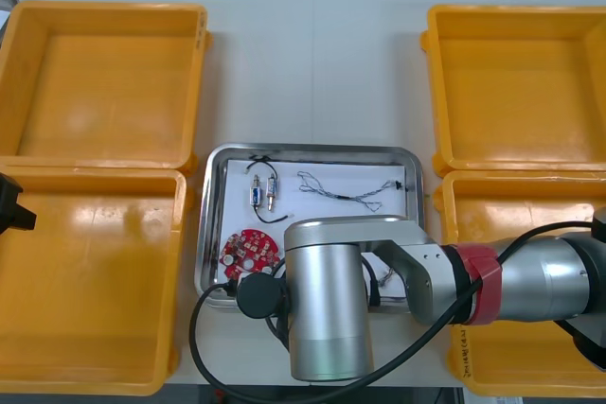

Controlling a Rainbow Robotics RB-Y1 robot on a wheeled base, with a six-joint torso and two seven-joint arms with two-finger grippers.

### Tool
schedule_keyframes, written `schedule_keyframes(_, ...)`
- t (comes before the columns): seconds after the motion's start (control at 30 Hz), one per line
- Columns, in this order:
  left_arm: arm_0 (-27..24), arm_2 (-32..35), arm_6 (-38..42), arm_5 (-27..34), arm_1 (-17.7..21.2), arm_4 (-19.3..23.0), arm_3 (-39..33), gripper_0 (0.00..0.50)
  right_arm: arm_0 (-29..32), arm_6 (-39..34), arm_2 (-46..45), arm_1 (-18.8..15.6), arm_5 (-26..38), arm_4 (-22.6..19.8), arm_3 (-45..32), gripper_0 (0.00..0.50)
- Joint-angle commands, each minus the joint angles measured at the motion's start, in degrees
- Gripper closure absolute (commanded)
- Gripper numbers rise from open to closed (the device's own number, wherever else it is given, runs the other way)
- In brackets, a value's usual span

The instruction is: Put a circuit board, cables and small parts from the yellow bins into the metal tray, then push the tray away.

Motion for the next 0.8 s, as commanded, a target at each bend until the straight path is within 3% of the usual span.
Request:
schedule_keyframes(0.03, 1.3, 1.7, -4.8, -0.4, 2.3, -0.5, -1.3, 0.0, -1.5, 1.7, 1.7, 2.5, -1.1, 1.1, 0.9, 0.0)
schedule_keyframes(0.4, 1.3, 1.7, -4.8, -0.4, 2.3, -0.5, -1.3, 0.0, -1.4, 1.5, 2.5, 2.6, -1.8, 2.3, 1.4, 0.001)
schedule_keyframes(0.43, 1.3, 1.7, -4.8, -0.4, 2.3, -0.5, -1.3, 0.0, -1.4, 1.5, 2.5, 2.6, -1.8, 2.2, 1.4, 0.1)
schedule_keyframes(0.47, 1.3, 1.7, -4.8, -0.4, 2.3, -0.5, -1.3, 0.0, -1.4, 1.4, 2.5, 2.6, -1.8, 2.2, 1.3, 0.155)
schedule_keyframes(0.53, 1.3, 1.7, -4.8, -0.4, 2.3, -0.5, -1.3, 0.0, -1.4, 1.3, 2.5, 2.7, -1.8, 2.2, 1.3, 0.414)
schedule_keyframes(0.57, 1.3, 1.7, -4.8, -0.4, 2.3, -0.5, -1.3, 0.0, -1.7, 1.2, 2.5, 2.6, -1.8, 2.2, 1.3, 0.468)
schedule_keyframes(0.63, 1.3, 1.7, -4.8, -0.4, 2.3, -0.5, -1.3, 0.0, -2.1, 1.2, 2.6, 2.6, -1.8, 2.2, 1.3, 0.5)
schedule_keyframes(0.8, 1.3, 1.7, -4.8, -0.4, 2.3, -0.5, -1.3, 0.0, -3.2, 1.2, 2.9, 2.6, -1.9, 2.3, 1.3, 0.5)
